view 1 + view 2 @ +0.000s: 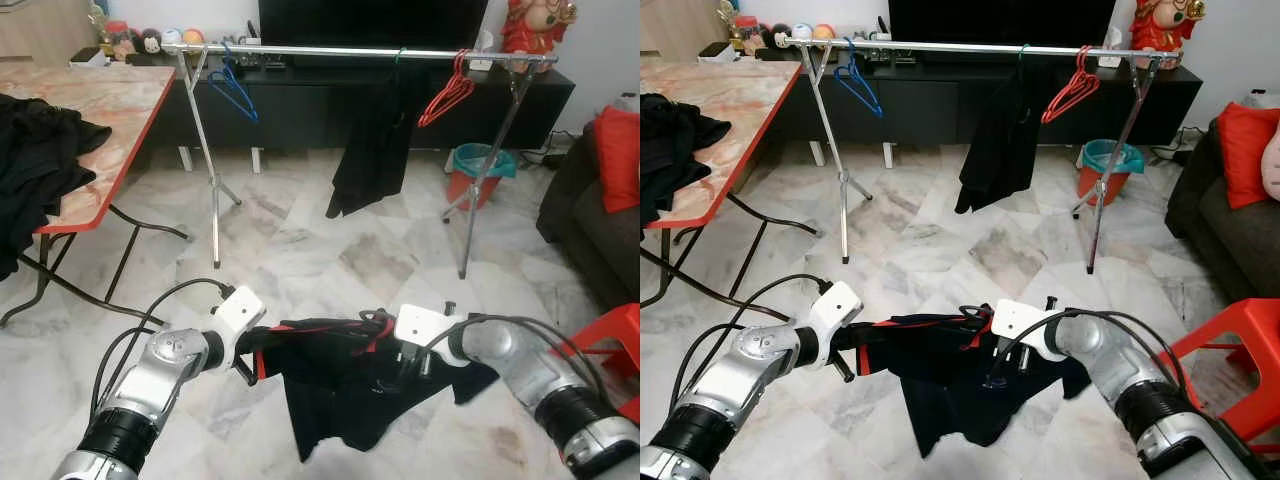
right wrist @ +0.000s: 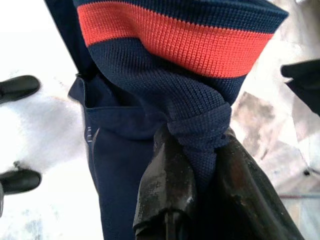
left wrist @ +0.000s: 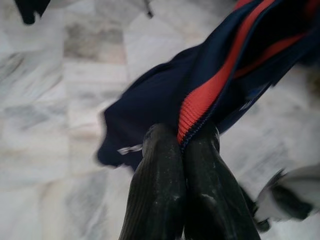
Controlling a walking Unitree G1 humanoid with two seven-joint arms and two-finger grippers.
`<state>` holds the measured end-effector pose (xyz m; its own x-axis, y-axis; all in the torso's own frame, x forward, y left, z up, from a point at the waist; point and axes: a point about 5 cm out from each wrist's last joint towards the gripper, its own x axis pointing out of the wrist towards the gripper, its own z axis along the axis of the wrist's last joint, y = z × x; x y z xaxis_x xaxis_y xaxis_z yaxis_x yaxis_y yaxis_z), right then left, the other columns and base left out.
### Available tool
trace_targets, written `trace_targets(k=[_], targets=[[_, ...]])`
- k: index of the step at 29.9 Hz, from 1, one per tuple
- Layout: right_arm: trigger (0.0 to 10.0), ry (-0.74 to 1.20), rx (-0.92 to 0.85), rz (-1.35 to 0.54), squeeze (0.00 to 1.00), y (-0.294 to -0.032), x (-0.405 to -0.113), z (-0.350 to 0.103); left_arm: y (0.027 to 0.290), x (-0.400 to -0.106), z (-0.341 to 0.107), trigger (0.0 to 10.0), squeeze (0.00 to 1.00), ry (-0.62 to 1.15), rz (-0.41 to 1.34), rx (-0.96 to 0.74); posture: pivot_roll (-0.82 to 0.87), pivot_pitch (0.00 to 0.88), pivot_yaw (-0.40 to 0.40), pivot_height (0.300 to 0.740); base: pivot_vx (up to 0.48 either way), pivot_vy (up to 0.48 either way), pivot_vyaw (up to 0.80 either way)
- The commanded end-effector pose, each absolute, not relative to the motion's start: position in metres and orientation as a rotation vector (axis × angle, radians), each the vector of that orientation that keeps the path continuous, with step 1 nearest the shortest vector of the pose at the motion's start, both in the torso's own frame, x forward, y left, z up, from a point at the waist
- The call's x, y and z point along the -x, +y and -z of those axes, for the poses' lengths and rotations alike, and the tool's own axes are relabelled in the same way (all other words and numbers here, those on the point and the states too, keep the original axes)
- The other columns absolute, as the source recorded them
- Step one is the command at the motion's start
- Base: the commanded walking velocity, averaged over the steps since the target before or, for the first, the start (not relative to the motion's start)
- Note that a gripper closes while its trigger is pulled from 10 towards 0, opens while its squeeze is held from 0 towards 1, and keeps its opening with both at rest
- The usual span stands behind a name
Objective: Hang hanger
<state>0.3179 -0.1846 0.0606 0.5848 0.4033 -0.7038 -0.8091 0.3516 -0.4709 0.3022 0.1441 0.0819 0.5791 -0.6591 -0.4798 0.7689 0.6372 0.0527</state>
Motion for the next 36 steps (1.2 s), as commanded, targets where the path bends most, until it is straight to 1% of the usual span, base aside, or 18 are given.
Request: trace_targets(k=[1, 2, 3, 4, 8, 11, 13, 14, 18, 22, 23, 24, 26, 30, 36], targets=[[10.0, 0.51, 0.866, -0.703, 0.0, -0.196, -0.325, -0.066, 0.146, -0.302, -0.088, 10.0, 0.0, 0.432, 0.843, -0.25, 0.08, 0.0, -0.006, 0.74, 0.0, 0.0, 0.0], [10.0, 0.476, 0.81, -0.643, 0.0, -0.191, -0.33, -0.069, 0.14, -0.302, -0.092, 10.0, 0.0, 0.417, 0.854, -0.234, 0.08, 0.0, -0.001, 0.74, 0.0, 0.0, 0.0], [10.0, 0.476, 0.81, -0.643, 0.0, -0.191, -0.33, -0.069, 0.14, -0.302, -0.092, 10.0, 0.0, 0.417, 0.854, -0.234, 0.08, 0.0, -0.001, 0.74, 0.0, 0.0, 0.0], [10.0, 0.443, 0.754, -0.605, 0.0, -0.184, -0.333, -0.072, 0.133, -0.302, -0.095, 10.0, 0.0, 0.401, 0.874, -0.221, 0.08, 0.0, 0.001, 0.74, 0.0, 0.0, 0.0], [10.0, 0.408, 0.669, -0.56, 0.0, -0.173, -0.338, -0.075, 0.123, -0.302, -0.101, 10.0, 0.0, 0.373, 0.897, -0.191, 0.08, 0.0, 0.007, 0.74, 0.0, 0.0, 0.0], [10.0, 0.4, 0.646, -0.543, 0.0, -0.169, -0.339, -0.075, 0.119, -0.302, -0.103, 10.0, 0.0, 0.366, 0.907, -0.183, 0.08, 0.0, 0.007, 0.74, 0.0, 0.0, 0.0], [10.0, 0.374, 0.594, -0.507, 0.0, -0.159, -0.342, -0.075, 0.109, -0.298, -0.105, 10.0, 0.0, 0.352, 0.944, -0.184, 0.09, 0.0, 0.009, 0.74, 0.0, 0.0, 0.0], [10.0, 0.374, 0.594, -0.507, 0.0, -0.159, -0.342, -0.075, 0.109, -0.298, -0.105, 10.0, 0.0, 0.352, 0.944, -0.184, 0.09, 0.0, 0.009, 0.74, 0.0, 0.0, 0.0], [10.0, 0.336, 0.52, -0.508, 0.0, -0.138, -0.342, -0.074, 0.091, -0.293, -0.107, 10.0, 0.0, 0.317, 0.976, -0.183, 0.09, 0.0, 0.011, 0.74, 0.0, 0.0, 0.0], [10.0, 0.333, 0.516, -0.509, 0.0, -0.135, -0.342, -0.074, 0.089, -0.293, -0.107, 10.0, 0.0, 0.308, 0.975, -0.189, 0.09, 0.0, 0.011, 0.74, 0.0, 0.0, 0.0], [10.0, 0.32, 0.504, -0.507, 0.0, -0.131, -0.342, -0.074, 0.087, -0.293, -0.109, 10.0, 0.0, 0.291, 0.966, -0.182, 0.09, 0.0, 0.014, 0.74, 0.0, 0.0, 0.0], [10.0, 0.308, 0.485, -0.505, 0.0, -0.126, -0.341, -0.074, 0.084, -0.295, -0.111, 10.0, 0.31, 0.27, 0.951, -0.17, 0.09, 0.0, 0.013, 0.74, 0.0, 0.0, 0.0], [10.0, 0.291, 0.46, -0.502, 0.0, -0.118, -0.341, -0.074, 0.076, -0.299, -0.122, 10.0, 1.0, 0.21, 0.938, -0.139, 0.1, 0.0, 0.019, 0.74, 0.0, 0.0, 0.0], [10.0, 0.288, 0.456, -0.491, 0.0, -0.113, -0.341, -0.073, 0.071, -0.298, -0.129, 10.0, 1.0, 0.18, 0.957, -0.126, 0.1, 0.0, 0.022, 0.74, 0.0, 0.0, 0.0], [10.0, 0.256, 0.426, -0.459, 0.0, -0.107, -0.343, -0.075, 0.07, -0.29, -0.123, 10.0, 1.0, 0.205, 1.01, -0.154, 0.1, 0.0, 0.025, 0.74, 0.0, 0.0, 0.0]])
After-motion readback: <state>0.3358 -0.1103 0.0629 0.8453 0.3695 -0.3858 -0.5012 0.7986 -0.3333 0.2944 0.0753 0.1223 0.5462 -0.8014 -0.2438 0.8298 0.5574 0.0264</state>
